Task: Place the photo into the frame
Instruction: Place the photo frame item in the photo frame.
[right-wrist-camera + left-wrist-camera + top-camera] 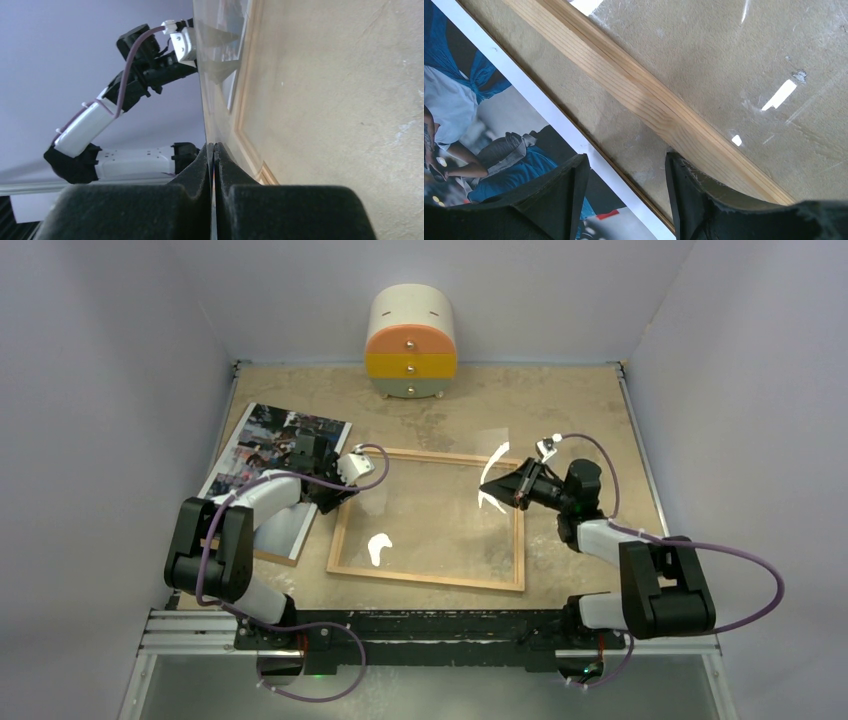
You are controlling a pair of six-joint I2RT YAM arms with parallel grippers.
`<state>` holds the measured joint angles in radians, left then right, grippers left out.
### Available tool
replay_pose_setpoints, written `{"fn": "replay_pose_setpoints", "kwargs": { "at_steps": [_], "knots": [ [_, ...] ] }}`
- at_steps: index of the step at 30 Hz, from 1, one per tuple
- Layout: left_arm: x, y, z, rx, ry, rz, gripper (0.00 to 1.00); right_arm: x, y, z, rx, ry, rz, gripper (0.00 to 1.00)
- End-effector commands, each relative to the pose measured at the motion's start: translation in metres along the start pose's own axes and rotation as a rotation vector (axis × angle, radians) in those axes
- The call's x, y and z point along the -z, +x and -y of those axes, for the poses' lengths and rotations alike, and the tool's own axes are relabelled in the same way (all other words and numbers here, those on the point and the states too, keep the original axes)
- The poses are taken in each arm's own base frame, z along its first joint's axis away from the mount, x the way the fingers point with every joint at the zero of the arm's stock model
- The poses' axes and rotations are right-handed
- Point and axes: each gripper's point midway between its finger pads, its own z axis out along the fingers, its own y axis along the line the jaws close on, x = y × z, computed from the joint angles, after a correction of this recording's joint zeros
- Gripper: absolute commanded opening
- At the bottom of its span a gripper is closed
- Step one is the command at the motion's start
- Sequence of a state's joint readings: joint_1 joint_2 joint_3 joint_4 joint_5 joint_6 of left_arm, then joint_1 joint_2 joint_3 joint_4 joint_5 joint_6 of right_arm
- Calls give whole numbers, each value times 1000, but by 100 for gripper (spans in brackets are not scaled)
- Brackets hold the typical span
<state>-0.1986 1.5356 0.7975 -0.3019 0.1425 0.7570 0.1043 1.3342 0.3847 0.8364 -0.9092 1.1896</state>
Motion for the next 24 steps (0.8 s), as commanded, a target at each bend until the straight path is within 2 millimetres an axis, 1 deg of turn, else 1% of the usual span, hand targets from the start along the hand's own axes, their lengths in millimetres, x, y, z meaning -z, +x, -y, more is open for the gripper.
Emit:
{"fn": "replay_pose_setpoints", "kwargs": {
  "at_steps": [1, 5, 6, 7, 9, 11, 15, 20, 24],
  "knots": [
    [-3, 18, 19, -6, 61, -40, 59, 4, 1, -32, 13, -123, 2, 0],
    [-2, 15, 18, 8, 64, -31, 57, 4, -8, -47, 13, -172, 44, 0],
    [-1, 14, 18, 17, 68, -26, 57, 4, -11, -51, 15, -184, 53, 0],
    [1, 8, 16, 42, 78, -7, 57, 4, -13, -55, 10, -194, 65, 0],
    [5, 5, 16, 79, 114, 7, 56, 4, -17, -62, 5, -205, 89, 0],
    [7, 2, 14, 77, 110, 19, 56, 2, -18, -69, 17, -202, 94, 0],
    [10, 1, 12, 77, 108, 33, 55, -6, -15, -73, 42, -171, 83, 0],
    [11, 5, 9, 111, 120, 33, 55, -12, -7, -79, 19, -200, 68, 0],
    [12, 7, 4, 134, 124, 36, 53, -16, -7, -90, 11, -234, 73, 0]
  ]
}}
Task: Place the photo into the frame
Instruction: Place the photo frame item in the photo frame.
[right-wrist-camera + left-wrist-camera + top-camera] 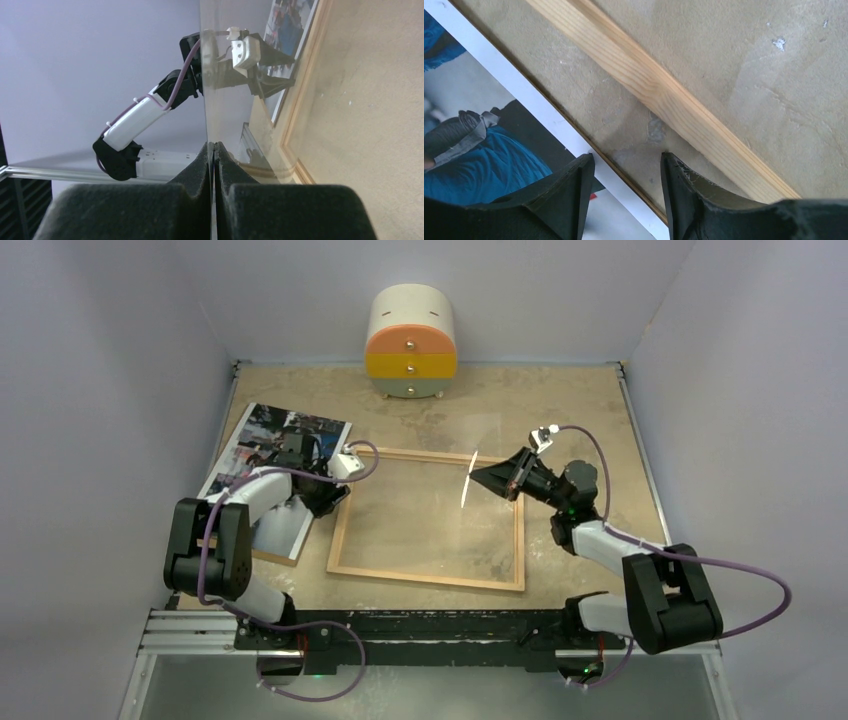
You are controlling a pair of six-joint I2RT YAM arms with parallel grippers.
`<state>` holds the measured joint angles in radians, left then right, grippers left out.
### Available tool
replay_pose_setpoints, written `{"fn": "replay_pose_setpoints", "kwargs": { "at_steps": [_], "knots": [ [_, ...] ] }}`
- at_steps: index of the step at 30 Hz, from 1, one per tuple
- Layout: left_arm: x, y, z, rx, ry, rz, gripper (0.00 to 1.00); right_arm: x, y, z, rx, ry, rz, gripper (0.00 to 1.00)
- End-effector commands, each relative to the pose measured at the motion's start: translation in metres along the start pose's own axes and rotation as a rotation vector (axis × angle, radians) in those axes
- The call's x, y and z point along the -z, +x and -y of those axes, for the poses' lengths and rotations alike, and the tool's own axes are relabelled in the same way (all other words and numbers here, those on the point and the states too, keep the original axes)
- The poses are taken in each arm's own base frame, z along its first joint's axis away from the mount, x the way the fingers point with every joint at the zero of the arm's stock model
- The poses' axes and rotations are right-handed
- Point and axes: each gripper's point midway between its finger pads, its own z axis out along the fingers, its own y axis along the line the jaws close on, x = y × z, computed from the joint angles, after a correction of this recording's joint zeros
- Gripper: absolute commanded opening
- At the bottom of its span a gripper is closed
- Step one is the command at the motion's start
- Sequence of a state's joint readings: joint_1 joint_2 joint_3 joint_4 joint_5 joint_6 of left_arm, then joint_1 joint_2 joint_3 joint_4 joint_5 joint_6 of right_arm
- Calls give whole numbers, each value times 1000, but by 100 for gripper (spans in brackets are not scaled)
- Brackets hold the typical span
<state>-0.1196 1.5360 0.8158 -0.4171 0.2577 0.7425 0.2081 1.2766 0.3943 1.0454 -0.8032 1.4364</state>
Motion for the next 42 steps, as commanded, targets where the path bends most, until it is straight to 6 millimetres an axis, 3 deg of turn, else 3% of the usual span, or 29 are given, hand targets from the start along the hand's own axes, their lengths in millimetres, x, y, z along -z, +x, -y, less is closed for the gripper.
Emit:
{"fn": "replay_pose_setpoints", "kwargs": {
  "at_steps": [1, 18, 27, 37, 42],
  "knots": [
    [6, -9, -8, 29, 9, 39, 53, -10, -7, -28, 37, -84, 23, 0],
    [13, -10, -14, 106, 32, 82, 45, -49, -1, -87, 32, -231, 5, 0],
    [24, -4, -26, 152, 21, 99, 44, -56, 11, -81, 11, -232, -14, 0],
    [23, 3, -19, 157, 31, 93, 43, -60, 13, -82, 12, -241, -17, 0],
    [23, 5, -20, 145, 25, 85, 42, -54, 23, -64, 5, -184, -47, 0]
  ]
}}
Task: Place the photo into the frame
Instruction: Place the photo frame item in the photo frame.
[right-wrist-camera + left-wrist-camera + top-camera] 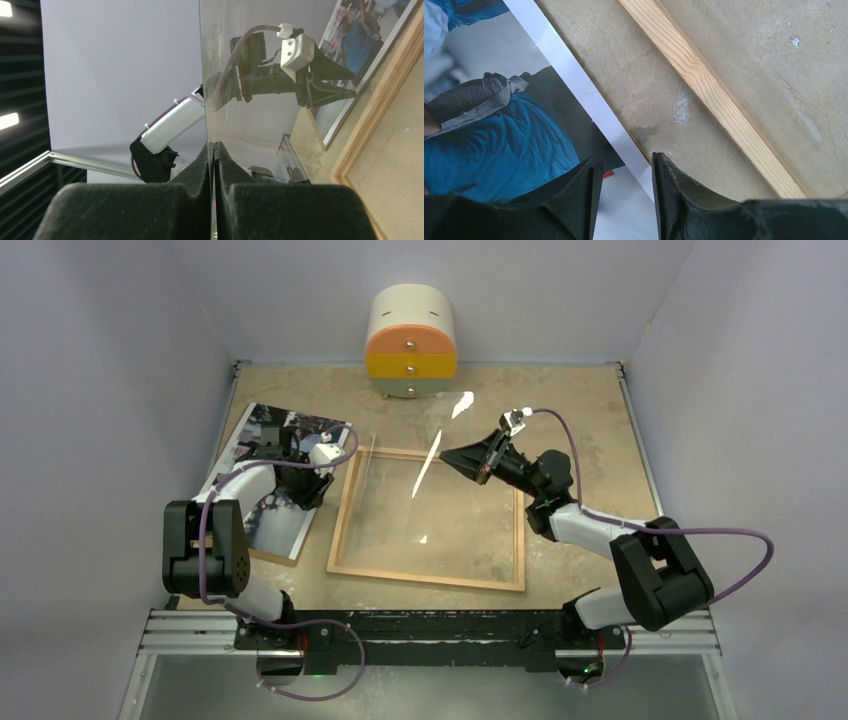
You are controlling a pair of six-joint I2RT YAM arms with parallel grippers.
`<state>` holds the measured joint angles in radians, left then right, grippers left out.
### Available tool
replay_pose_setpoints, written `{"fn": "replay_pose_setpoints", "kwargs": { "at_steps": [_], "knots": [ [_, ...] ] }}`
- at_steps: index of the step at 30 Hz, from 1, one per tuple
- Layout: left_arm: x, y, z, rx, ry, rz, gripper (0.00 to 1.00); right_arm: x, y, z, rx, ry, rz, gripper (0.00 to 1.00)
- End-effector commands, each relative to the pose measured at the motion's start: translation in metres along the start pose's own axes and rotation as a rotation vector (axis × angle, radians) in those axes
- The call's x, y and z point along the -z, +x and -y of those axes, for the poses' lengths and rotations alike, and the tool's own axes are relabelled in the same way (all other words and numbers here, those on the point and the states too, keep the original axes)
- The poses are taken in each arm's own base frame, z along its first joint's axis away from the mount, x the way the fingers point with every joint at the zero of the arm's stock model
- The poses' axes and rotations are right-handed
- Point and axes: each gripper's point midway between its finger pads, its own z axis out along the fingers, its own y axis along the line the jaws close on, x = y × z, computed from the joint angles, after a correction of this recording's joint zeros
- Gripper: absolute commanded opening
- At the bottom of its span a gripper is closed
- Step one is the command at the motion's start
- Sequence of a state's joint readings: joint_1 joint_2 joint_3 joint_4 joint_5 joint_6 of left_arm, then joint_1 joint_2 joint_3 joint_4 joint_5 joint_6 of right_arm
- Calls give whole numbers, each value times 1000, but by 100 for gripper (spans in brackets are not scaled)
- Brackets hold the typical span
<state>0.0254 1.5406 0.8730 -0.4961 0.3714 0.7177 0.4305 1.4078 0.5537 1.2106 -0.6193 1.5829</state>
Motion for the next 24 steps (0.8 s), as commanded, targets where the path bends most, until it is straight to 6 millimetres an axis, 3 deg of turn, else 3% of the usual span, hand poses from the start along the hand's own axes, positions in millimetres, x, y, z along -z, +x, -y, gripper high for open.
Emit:
{"fn": "replay_pose_setpoints", "kwargs": {
  "at_steps": [1, 7, 16, 24],
  "knots": [
    [6, -6, 0, -17, -1, 36, 42, 7, 8, -2, 45, -6, -23, 0],
    [3, -3, 4, -13, 10, 33, 42, 25, 14, 35, 43, 91, -50, 1],
    [3, -2, 4, -20, 8, 30, 42, 56, -4, 69, 94, 254, -24, 4],
    [0, 0, 6, -13, 21, 29, 42, 74, -2, 107, 134, 404, -59, 6]
  ]
}}
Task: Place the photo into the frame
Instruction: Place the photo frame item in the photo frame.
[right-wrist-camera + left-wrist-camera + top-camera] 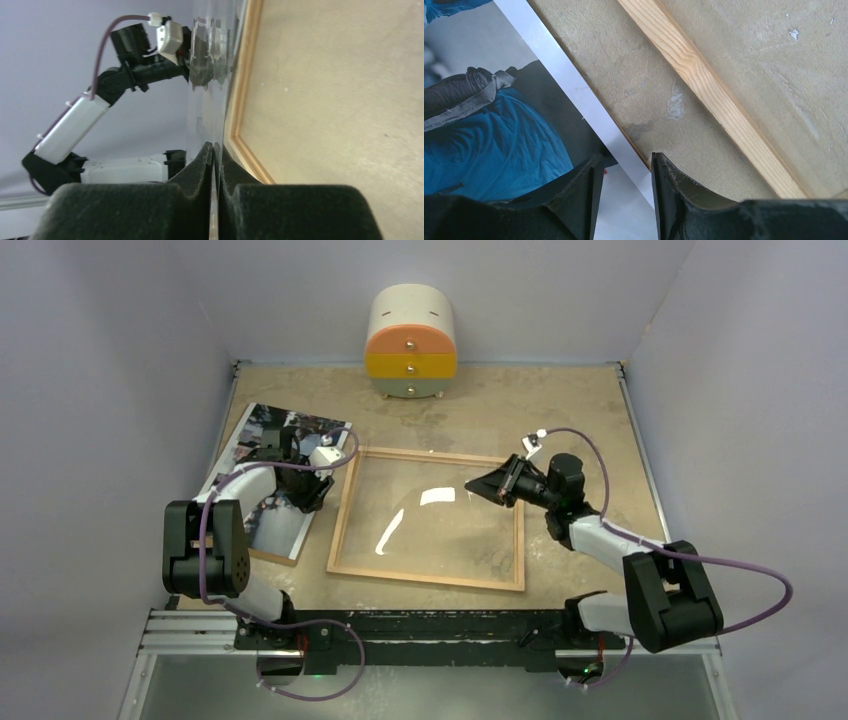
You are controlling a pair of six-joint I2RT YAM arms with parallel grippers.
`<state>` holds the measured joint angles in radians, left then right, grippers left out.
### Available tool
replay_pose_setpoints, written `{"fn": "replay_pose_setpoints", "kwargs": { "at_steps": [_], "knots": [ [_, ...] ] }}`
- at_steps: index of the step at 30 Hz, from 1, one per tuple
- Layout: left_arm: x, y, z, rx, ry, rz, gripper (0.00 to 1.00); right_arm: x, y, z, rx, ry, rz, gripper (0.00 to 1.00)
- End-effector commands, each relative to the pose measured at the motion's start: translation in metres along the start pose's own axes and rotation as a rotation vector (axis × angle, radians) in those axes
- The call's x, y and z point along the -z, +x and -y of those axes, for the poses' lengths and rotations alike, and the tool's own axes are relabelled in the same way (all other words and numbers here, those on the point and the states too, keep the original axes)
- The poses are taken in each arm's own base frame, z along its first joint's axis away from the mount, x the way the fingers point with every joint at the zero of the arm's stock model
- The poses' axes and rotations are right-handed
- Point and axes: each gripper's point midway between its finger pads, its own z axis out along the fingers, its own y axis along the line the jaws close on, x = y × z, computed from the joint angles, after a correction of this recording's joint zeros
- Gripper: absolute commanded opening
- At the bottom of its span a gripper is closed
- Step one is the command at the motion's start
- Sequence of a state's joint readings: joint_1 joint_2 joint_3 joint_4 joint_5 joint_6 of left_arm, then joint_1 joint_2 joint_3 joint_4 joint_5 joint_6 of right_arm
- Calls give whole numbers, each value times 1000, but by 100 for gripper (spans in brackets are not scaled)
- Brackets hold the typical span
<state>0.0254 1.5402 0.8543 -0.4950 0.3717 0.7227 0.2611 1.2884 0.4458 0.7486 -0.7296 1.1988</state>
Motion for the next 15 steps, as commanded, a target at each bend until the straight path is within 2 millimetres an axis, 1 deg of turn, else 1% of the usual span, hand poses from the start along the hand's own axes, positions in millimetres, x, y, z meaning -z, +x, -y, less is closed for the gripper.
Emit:
{"fn": "replay_pose_setpoints", "kwargs": {
  "at_steps": [1, 5, 11, 15],
  "knots": [
    [3, -7, 2, -15, 9, 41, 42, 3, 10, 19, 52, 62, -54, 6],
    [3, -8, 2, -18, 14, 45, 42, 4, 12, 34, 46, 103, -56, 6],
    [2, -9, 5, -20, 30, 55, 42, 6, 9, 51, 73, 188, -46, 7],
    [2, -11, 6, -20, 37, 61, 42, 9, 6, 58, 82, 226, -30, 8]
  ]
}}
